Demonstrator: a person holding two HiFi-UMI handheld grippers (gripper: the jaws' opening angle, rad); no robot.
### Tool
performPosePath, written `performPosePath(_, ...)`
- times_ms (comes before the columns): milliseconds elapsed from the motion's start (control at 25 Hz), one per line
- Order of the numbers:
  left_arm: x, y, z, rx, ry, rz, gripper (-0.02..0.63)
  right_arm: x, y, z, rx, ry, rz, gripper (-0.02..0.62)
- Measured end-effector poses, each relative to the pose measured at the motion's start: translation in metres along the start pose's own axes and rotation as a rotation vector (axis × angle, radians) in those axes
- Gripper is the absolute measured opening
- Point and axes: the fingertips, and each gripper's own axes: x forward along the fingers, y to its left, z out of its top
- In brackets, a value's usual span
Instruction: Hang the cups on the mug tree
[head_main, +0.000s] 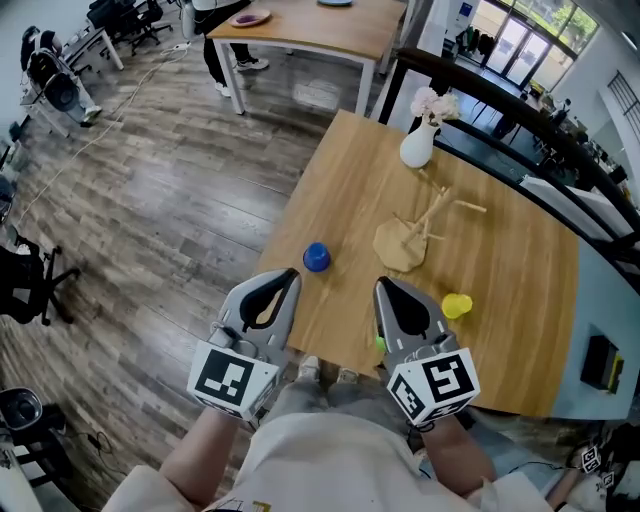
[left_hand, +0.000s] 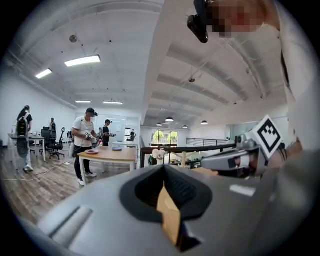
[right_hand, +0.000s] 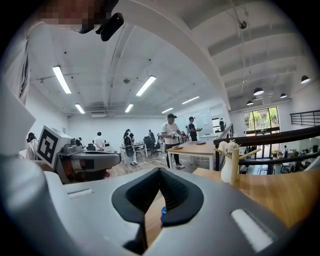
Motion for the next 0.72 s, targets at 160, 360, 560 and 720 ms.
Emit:
performPosePath(160, 0.006, -0.004, -0.003, -0.014, 0.005, -0.002, 0.002, 0.005, -0.008, -0.001, 0.002, 0.009, 0.001, 0.002)
performPosePath(360, 0.019, 0.004, -0.010, 0.031, 0.017, 0.017, 0.003, 0.015, -0.015, -0.009, 0.016, 0.020, -0.003, 0.002)
performPosePath(560, 0.030, 0.010, -0.024, 0.003, 0.038, 0.016, 0.073, 0.030, -0.018, -0.021, 0.030, 0.046, 0.003, 0.001)
performPosePath(720, 0.046, 0.018, -0.037, 0.046, 0.052, 0.007, 0.134, 0.046, -0.021, -0.030, 0.035, 0.072, -0.003, 0.000)
